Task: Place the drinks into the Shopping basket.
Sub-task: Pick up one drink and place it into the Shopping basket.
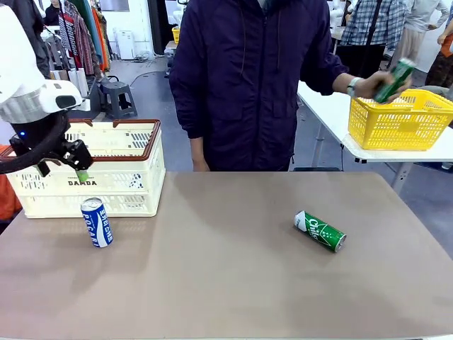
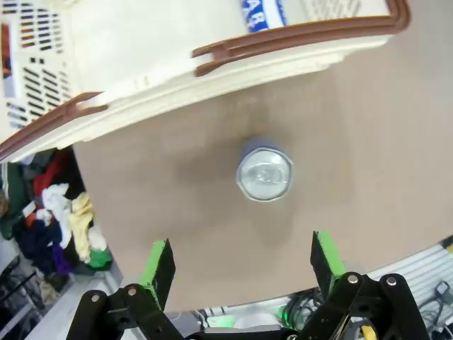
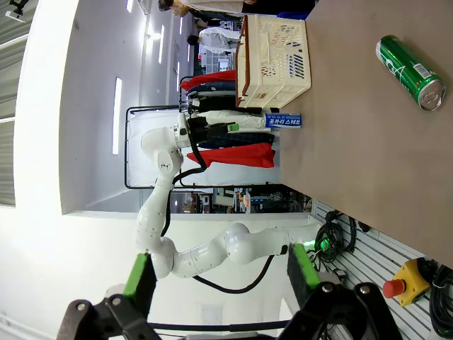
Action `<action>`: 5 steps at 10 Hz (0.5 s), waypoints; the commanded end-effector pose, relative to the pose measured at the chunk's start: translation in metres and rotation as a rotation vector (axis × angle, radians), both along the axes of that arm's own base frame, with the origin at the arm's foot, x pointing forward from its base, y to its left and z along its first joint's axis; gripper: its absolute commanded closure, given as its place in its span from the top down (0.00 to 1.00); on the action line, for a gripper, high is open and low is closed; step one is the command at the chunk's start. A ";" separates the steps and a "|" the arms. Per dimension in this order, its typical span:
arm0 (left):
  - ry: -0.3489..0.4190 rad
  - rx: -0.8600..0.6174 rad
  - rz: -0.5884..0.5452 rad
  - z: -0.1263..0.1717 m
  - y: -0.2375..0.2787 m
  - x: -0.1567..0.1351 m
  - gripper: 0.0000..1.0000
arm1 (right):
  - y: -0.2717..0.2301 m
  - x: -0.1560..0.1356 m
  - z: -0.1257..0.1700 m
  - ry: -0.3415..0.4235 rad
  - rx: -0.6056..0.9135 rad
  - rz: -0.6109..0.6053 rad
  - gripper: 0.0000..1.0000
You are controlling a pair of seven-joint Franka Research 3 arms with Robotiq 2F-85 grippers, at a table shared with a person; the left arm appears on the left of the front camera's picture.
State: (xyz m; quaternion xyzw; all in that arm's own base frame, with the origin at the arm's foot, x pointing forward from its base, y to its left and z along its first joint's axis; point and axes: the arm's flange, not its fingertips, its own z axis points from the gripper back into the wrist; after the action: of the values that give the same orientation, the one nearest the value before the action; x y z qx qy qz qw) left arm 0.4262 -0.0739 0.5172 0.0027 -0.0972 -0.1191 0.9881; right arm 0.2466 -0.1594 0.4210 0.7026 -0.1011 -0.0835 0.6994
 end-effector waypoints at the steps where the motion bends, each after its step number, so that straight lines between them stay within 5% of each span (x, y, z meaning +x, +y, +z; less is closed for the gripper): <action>1: 0.027 -0.042 -0.037 0.006 0.004 0.003 1.00 | 0.001 0.001 0.007 0.013 0.021 -0.006 1.00; 5: -0.013 -0.117 0.077 -0.029 -0.001 0.001 1.00 | 0.001 0.001 0.007 0.013 0.021 -0.006 1.00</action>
State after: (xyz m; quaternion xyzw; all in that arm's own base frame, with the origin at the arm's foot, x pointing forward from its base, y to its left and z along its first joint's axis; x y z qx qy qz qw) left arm 0.4303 -0.0747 0.4995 -0.0272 -0.0948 -0.0979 0.9903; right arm 0.2466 -0.1594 0.4210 0.7026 -0.1011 -0.0835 0.6994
